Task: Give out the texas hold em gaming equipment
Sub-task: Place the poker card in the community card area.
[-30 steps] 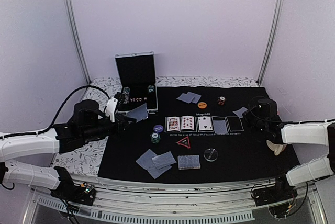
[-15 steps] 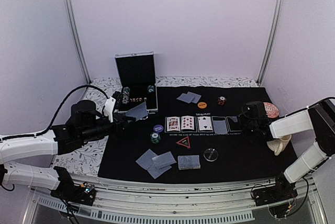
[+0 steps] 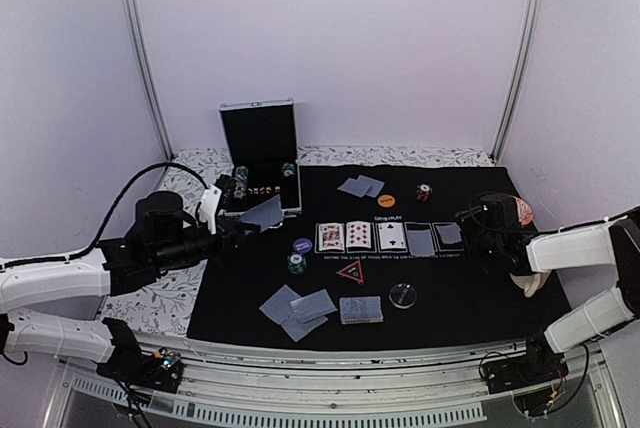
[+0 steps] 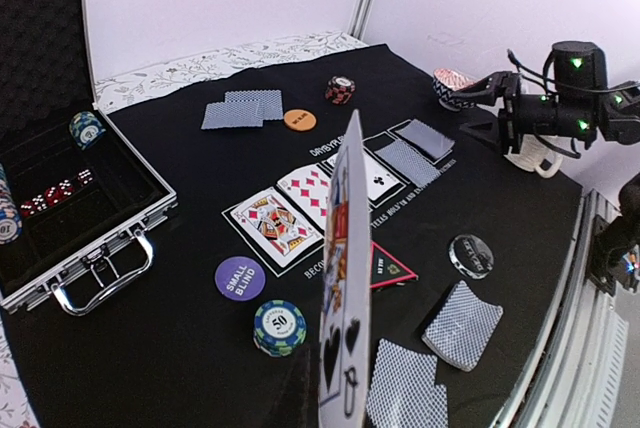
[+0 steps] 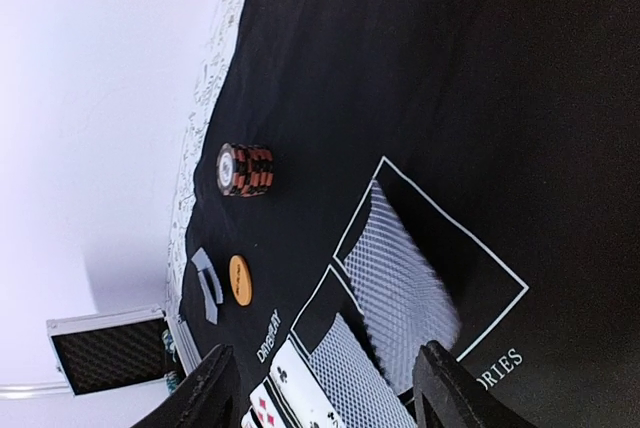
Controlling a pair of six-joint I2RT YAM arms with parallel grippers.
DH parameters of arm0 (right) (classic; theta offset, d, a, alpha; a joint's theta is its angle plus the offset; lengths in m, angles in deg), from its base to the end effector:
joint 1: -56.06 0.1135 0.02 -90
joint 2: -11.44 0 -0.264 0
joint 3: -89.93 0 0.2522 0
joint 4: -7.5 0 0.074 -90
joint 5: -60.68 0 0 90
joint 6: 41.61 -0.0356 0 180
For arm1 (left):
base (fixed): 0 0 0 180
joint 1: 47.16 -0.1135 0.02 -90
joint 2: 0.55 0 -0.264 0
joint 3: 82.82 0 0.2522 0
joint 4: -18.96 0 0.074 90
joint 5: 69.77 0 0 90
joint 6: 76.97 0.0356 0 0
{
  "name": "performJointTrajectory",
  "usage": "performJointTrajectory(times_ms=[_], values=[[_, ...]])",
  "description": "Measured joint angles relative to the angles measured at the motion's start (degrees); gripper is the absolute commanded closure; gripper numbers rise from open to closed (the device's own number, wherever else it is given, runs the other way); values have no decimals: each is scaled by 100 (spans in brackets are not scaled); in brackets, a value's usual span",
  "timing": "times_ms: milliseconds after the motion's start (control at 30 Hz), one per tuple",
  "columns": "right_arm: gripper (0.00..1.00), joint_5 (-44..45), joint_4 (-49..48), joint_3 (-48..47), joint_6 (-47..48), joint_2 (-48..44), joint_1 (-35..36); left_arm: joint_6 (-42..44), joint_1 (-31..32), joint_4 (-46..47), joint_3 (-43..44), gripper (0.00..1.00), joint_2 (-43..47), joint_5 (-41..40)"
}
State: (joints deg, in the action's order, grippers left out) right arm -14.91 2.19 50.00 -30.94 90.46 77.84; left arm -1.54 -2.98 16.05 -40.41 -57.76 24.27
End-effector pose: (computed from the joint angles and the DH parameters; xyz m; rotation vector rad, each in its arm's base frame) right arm 0.2407 0.0866 0.1533 1.2065 1.8838 0.7415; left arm 0.1597 -0.1587 0.2377 0.5474 1.8743 -0.7594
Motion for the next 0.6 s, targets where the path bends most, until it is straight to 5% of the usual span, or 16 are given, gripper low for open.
performJointTrajectory(times_ms=[300,400,600], values=[[34,-417,343,122,1239,-1665,105,31,116,70,2,100,70,334],[34,-855,590,-654,2745,-1534,649,125,365,140,2,100,66,527],[31,-3132,358,-2396,5740,-660,2509,186,774,463,11,100,59,1185]])
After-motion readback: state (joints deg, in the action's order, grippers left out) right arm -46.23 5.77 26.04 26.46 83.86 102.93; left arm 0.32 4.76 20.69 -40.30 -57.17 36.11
